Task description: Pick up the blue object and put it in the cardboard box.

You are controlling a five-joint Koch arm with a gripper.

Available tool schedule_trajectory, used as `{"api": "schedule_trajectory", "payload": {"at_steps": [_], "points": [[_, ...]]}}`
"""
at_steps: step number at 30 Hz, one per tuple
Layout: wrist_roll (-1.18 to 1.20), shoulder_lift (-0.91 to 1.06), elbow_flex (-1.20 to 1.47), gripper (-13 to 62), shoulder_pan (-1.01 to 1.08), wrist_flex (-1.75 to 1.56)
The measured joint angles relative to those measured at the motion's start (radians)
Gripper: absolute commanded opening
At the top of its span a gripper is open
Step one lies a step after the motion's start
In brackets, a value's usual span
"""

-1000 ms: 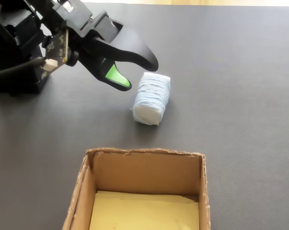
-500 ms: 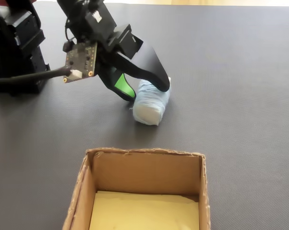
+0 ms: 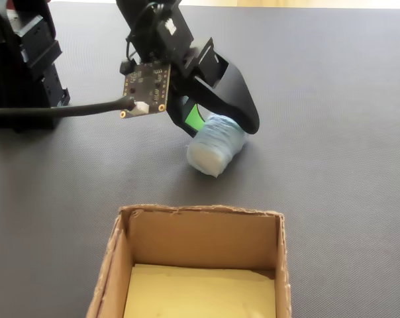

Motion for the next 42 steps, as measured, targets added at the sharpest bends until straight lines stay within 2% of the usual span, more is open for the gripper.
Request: {"api": "schedule_trajectory", "payload": {"at_steps": [5, 15, 24, 28, 36, 42], "points": [[-0.040, 0.046, 0.104, 2.8, -0.003, -0.147], [0.086, 0.247, 0.474, 2.6, -0.003, -0.684], [0.110, 0.374, 0.506, 2.6, 0.061, -0.854], [0.120, 0.390, 0.468, 2.6, 0.140, -0.864], [0.107, 0.166, 0.051, 2.6, 0.469, -0.877], [-0.006, 0.087, -0.089, 2.6, 0.604, -0.591]]}}
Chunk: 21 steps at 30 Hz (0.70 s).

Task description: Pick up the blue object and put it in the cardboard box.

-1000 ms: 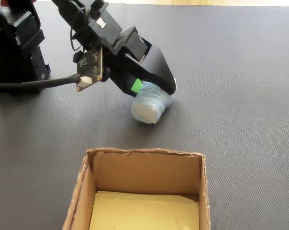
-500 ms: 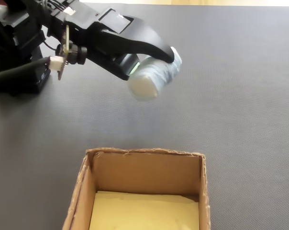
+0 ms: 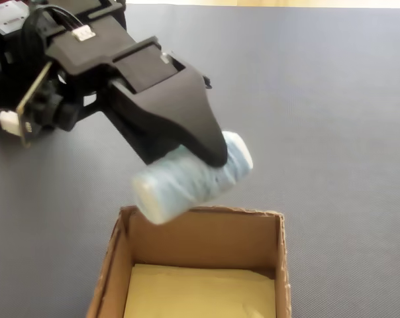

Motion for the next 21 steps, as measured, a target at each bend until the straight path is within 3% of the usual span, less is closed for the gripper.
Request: {"api": "schedule_trajectory", "payload": {"at_steps": [8, 10, 13, 18, 21], "points": [[-0.086, -0.124, -0.215, 4.7, 0.029, 0.212], [-0.089, -0.132, -0.249, 18.3, 0.032, 0.270], [-0.089, -0.140, -0.281, 27.0, 0.032, 0.388], [-0.083, -0.141, -0.281, 34.5, 0.032, 0.388], [-0.083, -0.146, -0.282, 34.6, 0.034, 0.387]]}}
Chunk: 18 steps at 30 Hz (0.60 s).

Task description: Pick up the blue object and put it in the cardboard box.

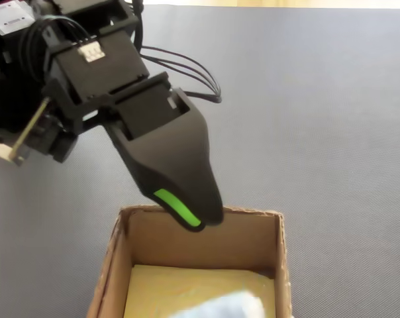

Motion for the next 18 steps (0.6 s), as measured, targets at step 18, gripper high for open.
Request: {"api": "schedule_trajectory", "payload": {"at_steps": [18], "points": [[0.029, 0.293, 0.202, 34.5, -0.259, -0.018]]}}
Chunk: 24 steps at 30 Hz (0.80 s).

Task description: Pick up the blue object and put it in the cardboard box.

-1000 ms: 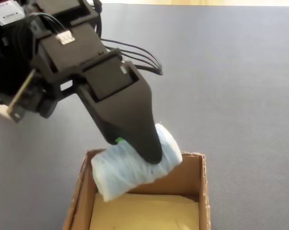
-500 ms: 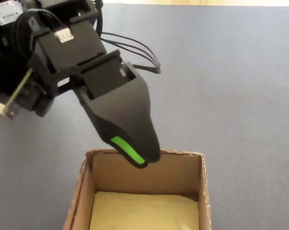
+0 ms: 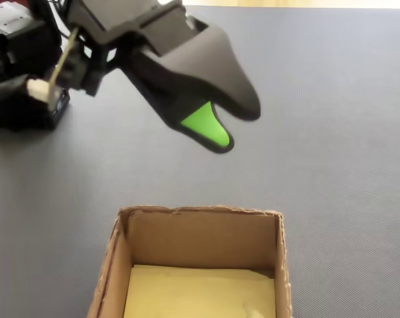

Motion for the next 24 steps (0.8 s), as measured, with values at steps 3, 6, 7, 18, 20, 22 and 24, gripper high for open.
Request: {"api": "schedule_trajectory", "payload": {"at_steps": [3, 6, 7, 18, 20, 22, 24], "points": [[0.018, 0.081, 0.078, 34.5, -0.100, -0.029], [0.021, 0.147, 0.129, 34.5, -0.199, -0.032], [0.021, 0.189, 0.167, 34.5, -0.275, -0.032], [0.037, 0.426, 0.500, 34.5, -0.482, -0.091], [0.037, 0.462, 0.555, 34.5, -0.489, -0.094], [0.041, 0.463, 0.617, 34.5, -0.497, -0.097], [0.043, 0.463, 0.666, 34.7, -0.514, -0.098]]}}
